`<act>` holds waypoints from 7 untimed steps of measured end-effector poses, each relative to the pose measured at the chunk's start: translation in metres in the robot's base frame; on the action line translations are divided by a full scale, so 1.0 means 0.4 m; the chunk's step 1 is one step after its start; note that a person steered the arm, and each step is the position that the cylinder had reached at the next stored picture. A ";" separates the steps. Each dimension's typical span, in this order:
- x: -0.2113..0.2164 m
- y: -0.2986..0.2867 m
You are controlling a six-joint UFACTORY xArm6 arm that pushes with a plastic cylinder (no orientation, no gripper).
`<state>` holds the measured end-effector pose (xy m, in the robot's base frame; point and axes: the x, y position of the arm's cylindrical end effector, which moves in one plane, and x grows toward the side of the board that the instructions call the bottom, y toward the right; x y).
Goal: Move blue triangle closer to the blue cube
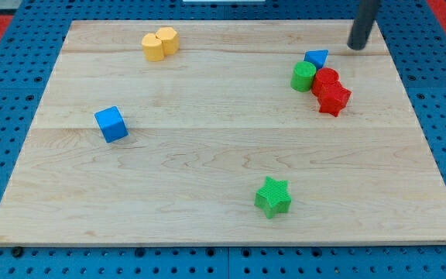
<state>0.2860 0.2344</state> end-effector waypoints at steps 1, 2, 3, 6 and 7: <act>0.034 -0.057; 0.034 -0.187; 0.034 -0.299; 0.150 -0.437; 0.211 -0.451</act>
<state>0.3704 0.0540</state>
